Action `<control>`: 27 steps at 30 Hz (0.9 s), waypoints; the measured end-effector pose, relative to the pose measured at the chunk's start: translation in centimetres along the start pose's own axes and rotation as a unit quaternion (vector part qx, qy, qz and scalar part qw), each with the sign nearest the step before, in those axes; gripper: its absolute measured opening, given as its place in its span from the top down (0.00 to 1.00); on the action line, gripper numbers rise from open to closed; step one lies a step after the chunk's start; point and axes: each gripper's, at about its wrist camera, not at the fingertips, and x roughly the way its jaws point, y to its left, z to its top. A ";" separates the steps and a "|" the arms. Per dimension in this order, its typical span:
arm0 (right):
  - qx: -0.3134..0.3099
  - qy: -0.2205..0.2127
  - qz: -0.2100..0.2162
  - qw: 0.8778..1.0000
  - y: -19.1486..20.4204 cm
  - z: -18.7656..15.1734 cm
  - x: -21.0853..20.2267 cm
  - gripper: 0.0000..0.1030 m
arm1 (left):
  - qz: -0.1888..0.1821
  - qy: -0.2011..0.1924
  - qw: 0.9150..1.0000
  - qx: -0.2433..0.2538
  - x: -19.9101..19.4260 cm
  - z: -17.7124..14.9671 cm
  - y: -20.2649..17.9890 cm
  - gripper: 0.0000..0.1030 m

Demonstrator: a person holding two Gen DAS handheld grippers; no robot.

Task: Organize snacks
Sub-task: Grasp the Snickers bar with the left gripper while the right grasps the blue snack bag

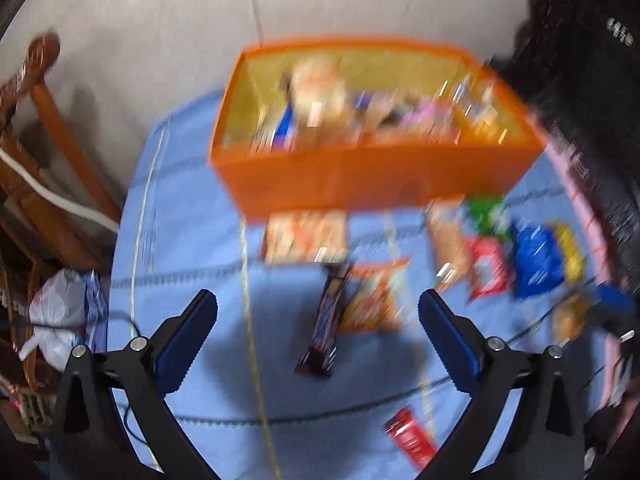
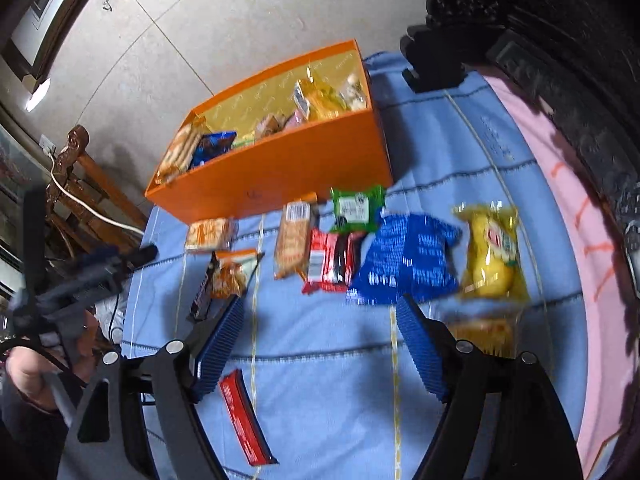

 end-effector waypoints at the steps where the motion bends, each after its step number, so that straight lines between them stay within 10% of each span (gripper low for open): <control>1: 0.000 0.006 0.001 1.000 -0.1 -0.5 0.2 0.23 | 0.004 0.012 1.000 -0.002 0.8 -0.7 0.3 0.04; 15: -0.001 0.048 0.011 0.999 0.0 -2.3 2.5 0.23 | 0.029 0.072 0.997 0.015 7.6 -3.2 0.8 0.04; 17: -0.002 0.047 0.008 0.999 0.0 -2.1 2.7 0.23 | 0.020 0.072 0.997 0.022 8.0 -3.0 0.5 0.15; 19: -0.003 0.046 0.003 0.999 -0.1 -1.8 2.8 0.23 | -0.018 0.087 0.996 0.025 8.6 -3.0 0.3 0.71; 20: -0.002 0.046 -0.001 0.999 -0.3 -1.6 2.9 0.23 | -0.034 0.079 0.996 0.012 8.4 -2.9 0.5 0.79; 27: 0.000 0.020 -0.072 0.997 -1.7 0.6 3.2 0.18 | -0.049 0.073 0.996 -0.003 7.0 -3.6 1.8 0.84</control>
